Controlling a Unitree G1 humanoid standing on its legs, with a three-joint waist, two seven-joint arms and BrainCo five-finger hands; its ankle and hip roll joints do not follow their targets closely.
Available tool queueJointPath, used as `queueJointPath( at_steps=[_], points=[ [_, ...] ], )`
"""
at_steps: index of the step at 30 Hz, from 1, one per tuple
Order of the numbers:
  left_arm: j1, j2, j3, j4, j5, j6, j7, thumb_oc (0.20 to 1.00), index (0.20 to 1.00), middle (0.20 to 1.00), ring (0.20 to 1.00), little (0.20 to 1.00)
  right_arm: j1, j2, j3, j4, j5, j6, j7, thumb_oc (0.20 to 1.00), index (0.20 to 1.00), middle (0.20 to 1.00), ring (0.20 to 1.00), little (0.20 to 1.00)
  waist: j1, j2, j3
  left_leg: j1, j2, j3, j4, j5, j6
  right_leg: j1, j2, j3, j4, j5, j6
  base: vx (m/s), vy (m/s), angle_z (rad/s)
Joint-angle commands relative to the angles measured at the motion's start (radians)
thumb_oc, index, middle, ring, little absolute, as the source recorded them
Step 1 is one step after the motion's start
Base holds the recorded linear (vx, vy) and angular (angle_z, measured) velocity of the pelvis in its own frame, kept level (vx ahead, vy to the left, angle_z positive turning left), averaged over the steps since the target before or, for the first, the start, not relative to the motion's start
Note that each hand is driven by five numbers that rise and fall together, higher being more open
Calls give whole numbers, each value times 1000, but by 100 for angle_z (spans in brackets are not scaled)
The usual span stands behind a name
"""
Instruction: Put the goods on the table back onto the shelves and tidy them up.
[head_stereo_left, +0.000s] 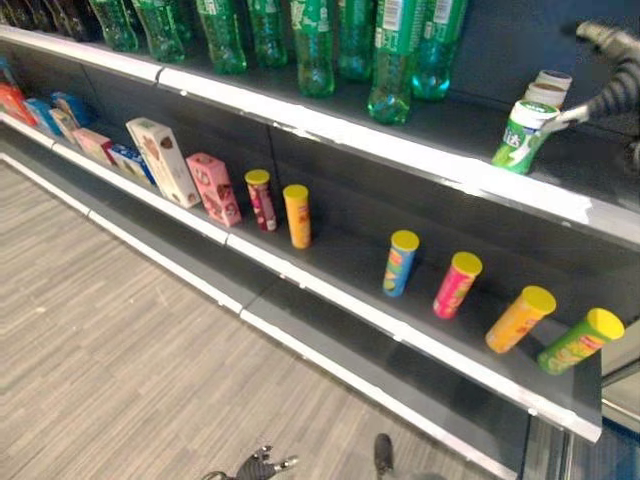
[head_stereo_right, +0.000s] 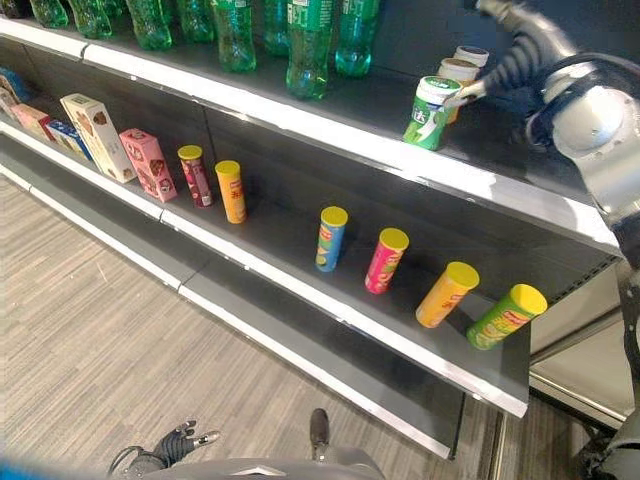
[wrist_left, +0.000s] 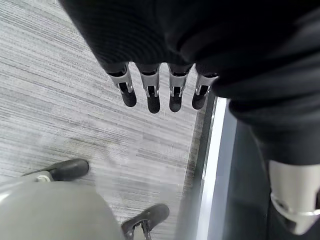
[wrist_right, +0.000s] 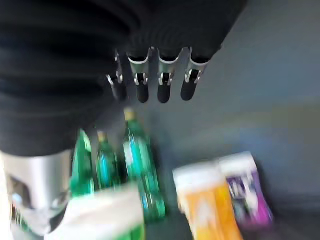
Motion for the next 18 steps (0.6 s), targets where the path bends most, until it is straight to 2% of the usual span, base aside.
queueJointPath(
  at_steps=[1,5,6,7,10,11,13,14,18],
  points=[
    [-24,42,-2,-58,-4,-13,41,1000,1000,1000,1000,1000,49,-60,-210,-114,-77,-42,-182,1000,1000,1000,1000,1000,9,-15,23,-29,-29,14,25,-17,23,-16,-44,22,126,-191,83,-43,35,0],
    [-15,39,12,-65,-8,-10,42,1000,1000,1000,1000,1000,221,-59,-400,-250,-42,-69,-188,1000,1000,1000,1000,1000,2,-19,22,-31,-31,18,30,-19,28,-22,-49,23,132,-187,88,-31,33,-1],
    [-9,31,27,-68,-5,-5,43,1000,1000,1000,1000,1000,335,-22,-496,-353,-3,-98,-169,1000,1000,1000,1000,1000,-12,-14,27,-34,-34,23,36,-22,33,-30,-51,28,137,-181,94,-39,45,-1],
    [-9,37,22,-69,-5,-5,43,1000,1000,1000,1000,1000,364,-20,-523,-363,-4,-96,-167,1000,1000,1000,1000,1000,-7,-19,26,-34,-35,22,37,-22,33,-30,-51,27,137,-181,94,-52,64,0],
    [0,39,37,-74,3,-3,39,1000,1000,1000,1000,1000,595,92,-694,-528,66,-132,-99,1000,1000,1000,1000,1000,-12,-28,33,-36,-46,35,42,-29,47,-45,-55,40,140,-157,111,-78,94,-7],
    [-2,42,50,-79,5,-3,36,1000,1000,1000,1000,1000,694,159,-750,-613,106,-152,-53,1000,1000,1000,1000,1000,-21,-30,45,-38,-58,41,45,-30,57,-59,-56,54,147,-137,125,-71,122,-13],
    [-8,48,52,-73,17,-5,32,1000,1000,1000,1000,1000,748,186,-780,-648,122,-152,-25,1000,1000,1000,1000,1000,-25,-29,50,-35,-62,45,41,-38,64,-67,-54,64,151,-129,137,-91,159,-29],
    [-30,62,51,-67,35,-13,29,1000,1000,1000,1000,1000,813,230,-791,-699,147,-163,17,1000,1000,1000,1000,1000,-45,-35,74,-39,-81,60,34,-28,73,-88,-57,95,156,-94,162,-208,246,-43],
    [-70,93,36,-71,58,-28,14,1000,1000,1000,1000,1000,861,210,-791,-726,118,-157,39,1000,1000,1000,1000,1000,-97,-63,119,-45,-109,107,-13,8,84,-148,-43,169,158,31,216,-218,177,-49]
  ],
)
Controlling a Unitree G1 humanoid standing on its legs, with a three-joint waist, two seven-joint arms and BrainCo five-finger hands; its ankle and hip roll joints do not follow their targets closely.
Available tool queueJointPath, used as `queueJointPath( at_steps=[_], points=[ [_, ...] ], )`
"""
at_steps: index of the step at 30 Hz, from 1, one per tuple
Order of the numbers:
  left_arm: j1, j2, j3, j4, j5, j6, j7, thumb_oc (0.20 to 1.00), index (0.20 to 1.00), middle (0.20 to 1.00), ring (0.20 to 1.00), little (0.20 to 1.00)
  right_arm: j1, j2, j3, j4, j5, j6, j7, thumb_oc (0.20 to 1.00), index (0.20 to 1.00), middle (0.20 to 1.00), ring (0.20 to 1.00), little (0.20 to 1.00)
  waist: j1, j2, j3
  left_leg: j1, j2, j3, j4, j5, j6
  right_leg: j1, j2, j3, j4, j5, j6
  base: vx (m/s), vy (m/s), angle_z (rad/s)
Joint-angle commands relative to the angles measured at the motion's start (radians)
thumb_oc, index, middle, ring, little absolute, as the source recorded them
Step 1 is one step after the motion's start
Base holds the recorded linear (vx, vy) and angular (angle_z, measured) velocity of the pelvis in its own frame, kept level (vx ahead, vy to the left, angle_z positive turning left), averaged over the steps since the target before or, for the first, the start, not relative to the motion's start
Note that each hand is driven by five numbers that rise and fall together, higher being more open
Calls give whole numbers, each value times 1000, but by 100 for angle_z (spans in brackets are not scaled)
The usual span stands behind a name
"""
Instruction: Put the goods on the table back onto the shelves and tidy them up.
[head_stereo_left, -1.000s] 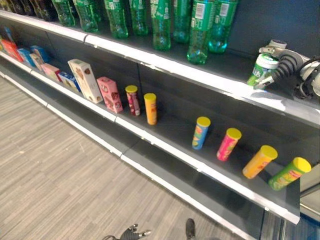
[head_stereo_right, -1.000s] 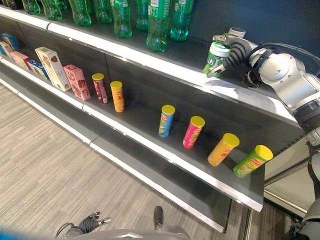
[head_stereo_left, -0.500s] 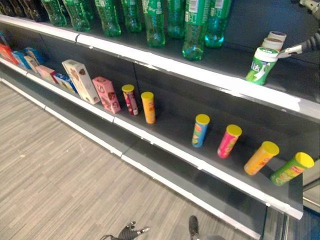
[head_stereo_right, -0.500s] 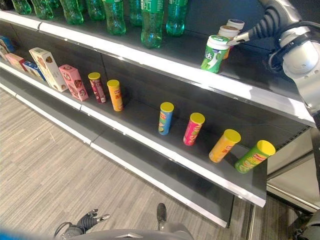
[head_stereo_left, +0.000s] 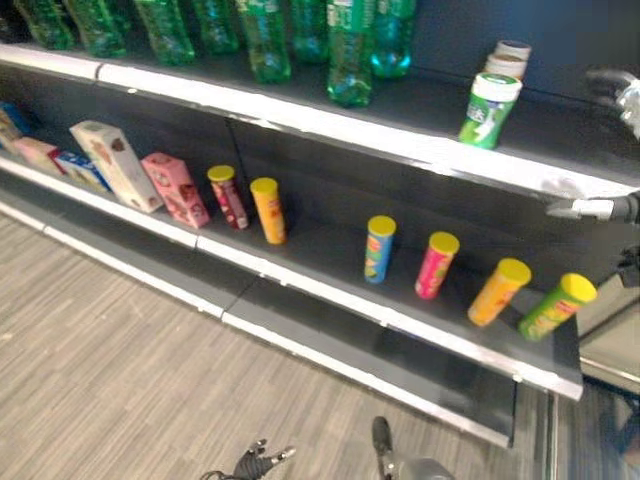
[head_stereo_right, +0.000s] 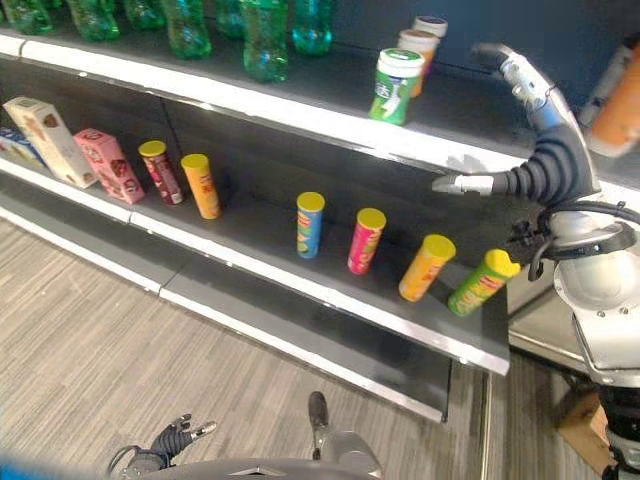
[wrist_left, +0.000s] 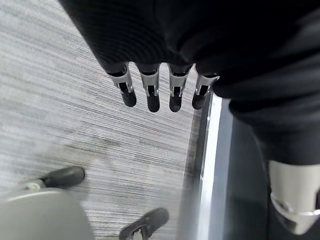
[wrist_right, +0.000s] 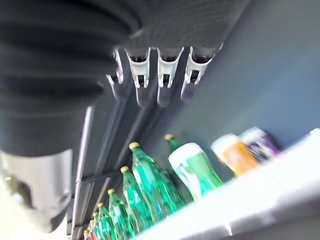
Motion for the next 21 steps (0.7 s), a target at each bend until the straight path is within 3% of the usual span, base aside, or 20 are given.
queueJointPath(
  at_steps=[1,3,5,6,7,8,11,14,17,18,20,21],
  points=[
    [-82,104,-31,-19,36,-46,-13,1000,1000,1000,1000,1000,-182,-72,12,38,6,-40,1,1000,1000,1000,1000,1000,-23,3,76,-54,6,32,-28,11,39,-128,22,55,164,0,150,-302,115,-81],
    [-109,122,-47,-31,35,-48,-17,1000,1000,1000,1000,1000,-194,-120,27,36,-20,-32,-4,1000,1000,1000,1000,1000,-35,-5,91,-80,27,49,-28,27,39,-148,36,44,202,-51,132,-297,95,-95],
    [-130,140,-74,-43,38,-49,-23,1000,1000,1000,1000,1000,-249,-176,72,57,-31,-30,-18,1000,1000,1000,1000,1000,-29,-20,88,-111,50,82,-28,52,34,-135,13,-11,250,-124,93,-216,41,-95],
    [-130,140,-74,-43,38,-49,-23,1000,1000,1000,1000,1000,-249,-176,72,57,-31,-30,-18,1000,1000,1000,1000,1000,-29,-20,88,-111,50,82,-28,52,34,-135,13,-11,250,-124,93,-202,-36,-60],
    [-134,163,-92,-54,50,-47,-30,1000,1000,1000,1000,1000,-279,-237,101,81,-32,-30,-21,1000,1000,1000,1000,1000,-21,-41,72,-132,86,130,-28,65,25,-86,-31,-94,278,-185,69,-174,-68,-57],
    [-134,173,-94,-57,55,-44,-33,1000,1000,1000,1000,1000,-281,-258,107,92,-31,-30,-20,1000,1000,1000,1000,1000,-14,-50,61,-140,105,157,-28,67,19,-54,-62,-141,293,-201,68,-236,-109,-56],
    [-117,183,-73,-57,47,-36,-28,1000,1000,1000,1000,1000,-272,-296,95,162,-36,-17,-42,1000,1000,1000,1000,1000,3,-77,22,-173,149,262,-11,81,15,34,-166,-250,331,-188,73,-188,-63,-96],
    [-80,179,-23,-31,29,-31,-12,1000,1000,1000,1000,1000,-260,-280,45,279,-21,5,-91,1000,1000,1000,1000,1000,44,-104,-34,-199,178,349,8,64,4,125,-256,-306,320,-110,113,-132,-114,-128],
    [-61,181,7,0,27,-29,-7,1000,1000,1000,1000,1000,-236,-243,-19,330,7,10,-125,1000,1000,1000,1000,1000,61,-136,-71,-219,174,401,11,66,-2,181,-272,-314,245,-18,143,-113,-141,-165],
    [-58,177,27,16,20,-28,-5,1000,1000,1000,1000,1000,-209,-222,-84,353,35,14,-147,1000,1000,1000,1000,1000,61,-139,-86,-227,174,422,8,68,-8,171,-256,-308,174,-21,150,-60,-111,-74],
    [-60,179,23,16,20,-28,-5,1000,1000,1000,1000,1000,-194,-220,-98,348,36,15,-146,1000,1000,1000,1000,1000,67,-140,-88,-228,174,424,6,68,-9,167,-255,-306,174,-21,150,-50,-59,-63],
    [-54,178,39,29,18,-31,3,1000,1000,1000,1000,1000,-170,-211,-165,360,72,7,-167,1000,1000,1000,1000,1000,65,-145,-93,-242,174,436,30,67,-13,173,-242,-310,116,-49,151,-68,-85,-49]
  ],
)
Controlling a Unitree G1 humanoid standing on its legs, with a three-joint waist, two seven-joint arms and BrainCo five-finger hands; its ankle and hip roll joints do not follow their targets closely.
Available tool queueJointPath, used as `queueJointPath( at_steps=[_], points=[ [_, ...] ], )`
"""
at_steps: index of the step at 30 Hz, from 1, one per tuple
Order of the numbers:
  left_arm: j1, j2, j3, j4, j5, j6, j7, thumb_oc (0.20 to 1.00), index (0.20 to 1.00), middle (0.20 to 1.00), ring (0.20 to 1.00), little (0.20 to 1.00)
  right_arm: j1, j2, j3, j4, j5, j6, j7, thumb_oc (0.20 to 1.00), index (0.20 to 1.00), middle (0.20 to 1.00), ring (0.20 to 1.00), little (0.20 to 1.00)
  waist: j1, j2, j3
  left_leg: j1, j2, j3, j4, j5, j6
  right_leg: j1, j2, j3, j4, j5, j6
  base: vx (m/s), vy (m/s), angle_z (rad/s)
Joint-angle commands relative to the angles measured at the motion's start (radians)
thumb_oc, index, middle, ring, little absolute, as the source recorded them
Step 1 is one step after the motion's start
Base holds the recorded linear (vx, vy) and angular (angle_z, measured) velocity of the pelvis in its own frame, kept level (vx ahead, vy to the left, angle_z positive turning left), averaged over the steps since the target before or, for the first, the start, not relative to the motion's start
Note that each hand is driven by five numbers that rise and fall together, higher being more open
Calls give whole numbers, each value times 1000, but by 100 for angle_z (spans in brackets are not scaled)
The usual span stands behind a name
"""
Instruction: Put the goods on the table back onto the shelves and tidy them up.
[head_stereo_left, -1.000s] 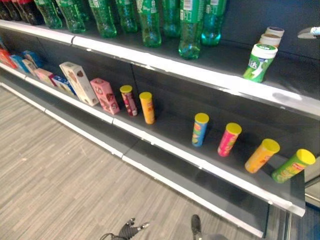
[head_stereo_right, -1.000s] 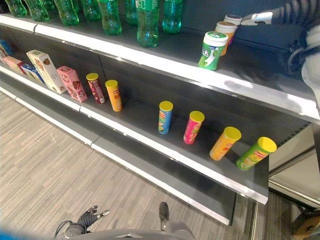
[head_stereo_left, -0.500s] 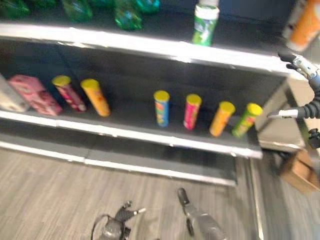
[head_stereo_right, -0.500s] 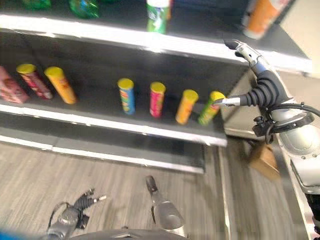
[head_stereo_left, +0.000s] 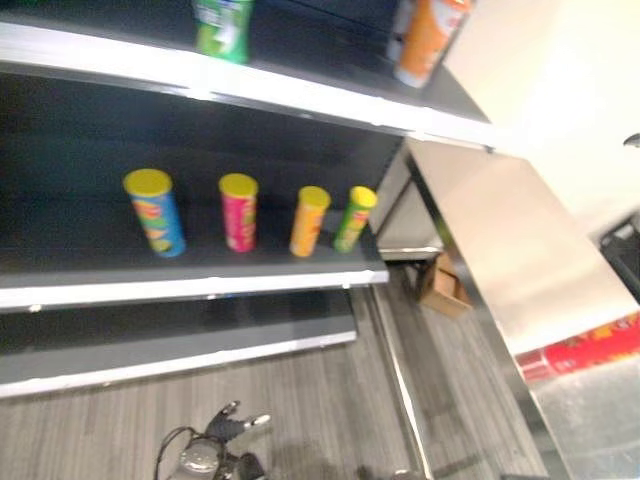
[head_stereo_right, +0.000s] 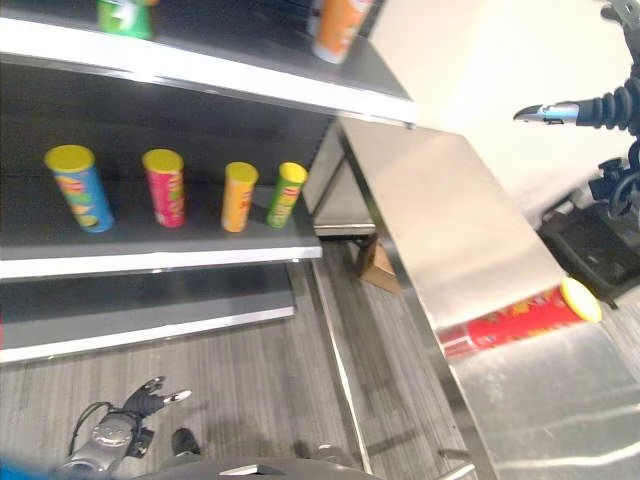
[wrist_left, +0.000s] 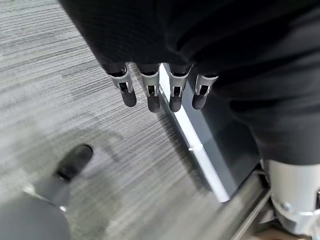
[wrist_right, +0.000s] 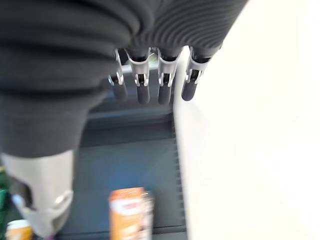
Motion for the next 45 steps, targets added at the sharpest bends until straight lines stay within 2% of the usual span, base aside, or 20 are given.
queueJointPath(
  at_steps=[1,2,4,8,11,14,22,28,33,34,37,38,45],
  points=[
    [45,20,-3,-12,-17,-16,13,1000,1000,1000,1000,1000,47,13,-91,7,112,-8,-77,1000,1000,1000,1000,1000,7,-17,-46,41,7,-22,-16,-105,-98,-165,5,59,61,-106,7,-64,-164,-30],
    [49,11,4,0,-14,-17,15,1000,1000,1000,1000,1000,80,17,-143,32,154,-12,-84,1000,1000,1000,1000,1000,-2,-11,-50,44,16,-23,-20,-98,-105,-156,28,62,32,-133,3,7,-113,-22],
    [51,8,6,5,-11,-17,15,1000,1000,1000,1000,1000,108,20,-182,37,170,-13,-85,1000,1000,1000,1000,1000,-7,-4,-51,48,19,-25,-22,-97,-107,-152,36,66,23,-144,0,4,-75,-23],
    [58,-10,3,16,-5,-14,13,1000,1000,1000,1000,1000,184,48,-287,28,225,-36,-85,1000,1000,1000,1000,1000,-19,27,-49,54,34,-31,-22,-84,-118,-137,58,45,11,-205,-20,2,-72,-21],
    [69,-27,8,22,4,-11,8,1000,1000,1000,1000,1000,237,83,-332,23,259,-43,-70,1000,1000,1000,1000,1000,-32,59,-47,64,50,-34,-21,-73,-128,-125,79,41,-4,-260,-40,8,-70,-1],
    [69,-32,7,27,11,-11,5,1000,1000,1000,1000,1000,263,86,-353,28,273,-46,-63,1000,1000,1000,1000,1000,-37,72,-45,70,56,-35,-19,-65,-135,-119,88,42,-3,-277,-48,1,-57,-5],
    [75,-44,-2,28,16,-9,-7,1000,1000,1000,1000,1000,320,126,-329,39,435,-41,49,1000,1000,1000,1000,1000,-48,108,-36,81,78,-35,-21,-35,-158,-107,116,39,-9,-315,-75,-12,-59,-2],
    [72,-40,3,30,32,-5,-25,1000,1000,1000,1000,1000,394,149,-264,29,430,12,133,1000,1000,1000,1000,1000,-49,124,-21,74,107,-39,-6,-4,-182,-95,143,34,-15,-340,-100,-52,-88,1],
    [78,-33,16,17,18,-3,-21,1000,1000,1000,1000,1000,371,155,-193,21,383,29,143,1000,1000,1000,1000,1000,-27,126,0,54,114,-110,13,0,-186,-93,170,56,-10,-362,-121,-69,-83,3],
    [74,-34,15,14,11,-5,-19,1000,1000,1000,1000,1000,347,148,-166,36,376,31,142,1000,1000,1000,1000,1000,-14,120,11,29,104,-154,27,14,-179,-107,172,57,-7,-352,-131,-119,-40,4],
    [56,-40,1,25,-17,-8,-6,1000,1000,1000,1000,1000,263,113,-72,72,355,34,139,1000,1000,1000,1000,1000,21,112,40,-26,35,-363,48,-21,-174,-130,171,78,10,-347,-140,-114,-18,-2],
    [53,-44,-1,29,-21,-8,-5,1000,1000,1000,1000,1000,258,108,-69,82,356,34,134,1000,1000,1000,1000,1000,17,113,40,-38,22,-393,51,-23,-168,-135,170,77,16,-345,-143,-27,42,-12],
    [65,-54,-5,53,-11,-10,-7,1000,1000,1000,1000,1000,236,84,0,129,312,55,152,1000,1000,1000,1000,1000,30,128,17,1,10,-338,6,-16,-155,-124,140,54,30,-349,-131,46,80,19]
  ],
)
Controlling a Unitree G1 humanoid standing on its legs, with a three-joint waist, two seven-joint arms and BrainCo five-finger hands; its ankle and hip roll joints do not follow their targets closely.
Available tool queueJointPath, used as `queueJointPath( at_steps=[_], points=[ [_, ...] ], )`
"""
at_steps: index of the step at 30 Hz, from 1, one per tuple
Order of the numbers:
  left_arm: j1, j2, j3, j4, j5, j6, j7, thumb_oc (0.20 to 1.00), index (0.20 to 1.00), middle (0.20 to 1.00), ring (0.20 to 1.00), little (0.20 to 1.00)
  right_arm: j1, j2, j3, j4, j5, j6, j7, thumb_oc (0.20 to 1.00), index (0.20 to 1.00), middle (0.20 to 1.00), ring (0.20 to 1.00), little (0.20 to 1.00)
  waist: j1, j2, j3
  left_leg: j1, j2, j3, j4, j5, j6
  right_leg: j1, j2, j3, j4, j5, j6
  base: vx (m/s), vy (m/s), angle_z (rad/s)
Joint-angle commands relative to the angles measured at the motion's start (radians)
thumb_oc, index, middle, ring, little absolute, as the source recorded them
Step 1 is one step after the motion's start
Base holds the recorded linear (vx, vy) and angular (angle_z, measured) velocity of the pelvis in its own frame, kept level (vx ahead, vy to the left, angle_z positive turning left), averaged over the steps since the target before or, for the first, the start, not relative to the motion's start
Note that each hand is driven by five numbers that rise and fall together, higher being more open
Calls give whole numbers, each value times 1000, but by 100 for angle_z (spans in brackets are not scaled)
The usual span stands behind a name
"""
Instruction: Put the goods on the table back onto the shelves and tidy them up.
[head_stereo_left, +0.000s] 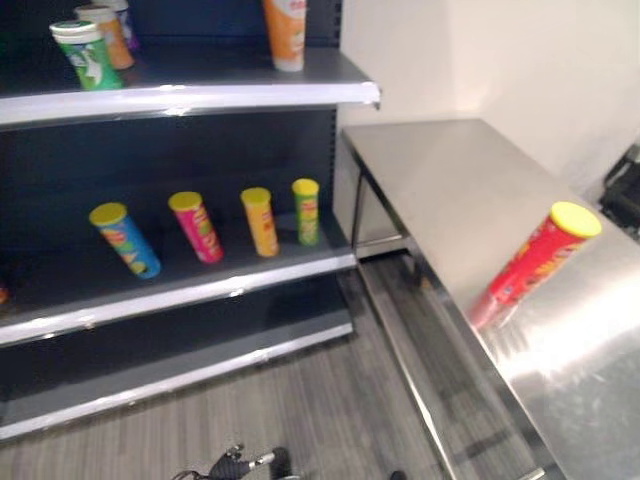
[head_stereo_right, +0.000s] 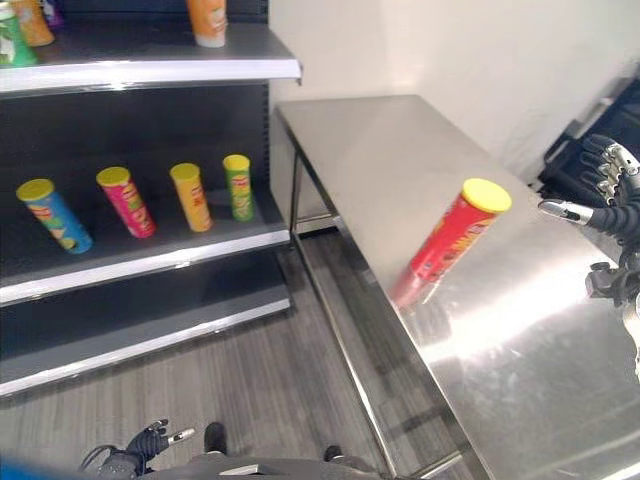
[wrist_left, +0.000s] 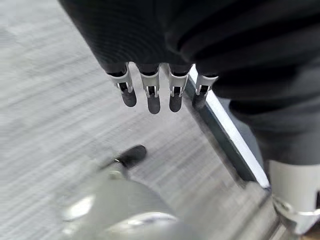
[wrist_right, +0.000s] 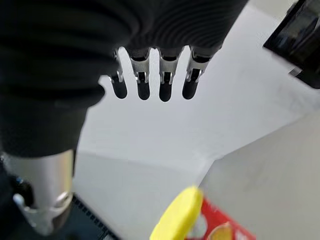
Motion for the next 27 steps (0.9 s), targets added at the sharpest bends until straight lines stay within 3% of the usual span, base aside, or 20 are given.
queueJointPath(
  at_steps=[1,8,27],
  points=[
    [-47,24,-5,-11,-6,-12,16,1000,1000,1000,1000,1000,-86,-67,41,29,-31,-18,7,1000,1000,1000,1000,1000,33,-32,-2,31,-12,7,74,-159,11,-68,-5,17,89,-52,-26,41,80,3],
    [-39,23,2,-12,-4,-16,19,1000,1000,1000,1000,1000,-71,-105,100,61,-70,7,40,1000,1000,1000,1000,1000,41,-22,-6,64,-35,34,42,-164,24,-72,-40,14,104,-40,-3,37,74,-6],
    [-24,6,-19,-14,4,-20,12,1000,1000,1000,1000,1000,-122,-159,219,83,-103,16,85,1000,1000,1000,1000,1000,54,-21,-15,88,-36,40,24,-164,27,-63,-51,9,98,-39,5,9,12,-2]
  ],
)
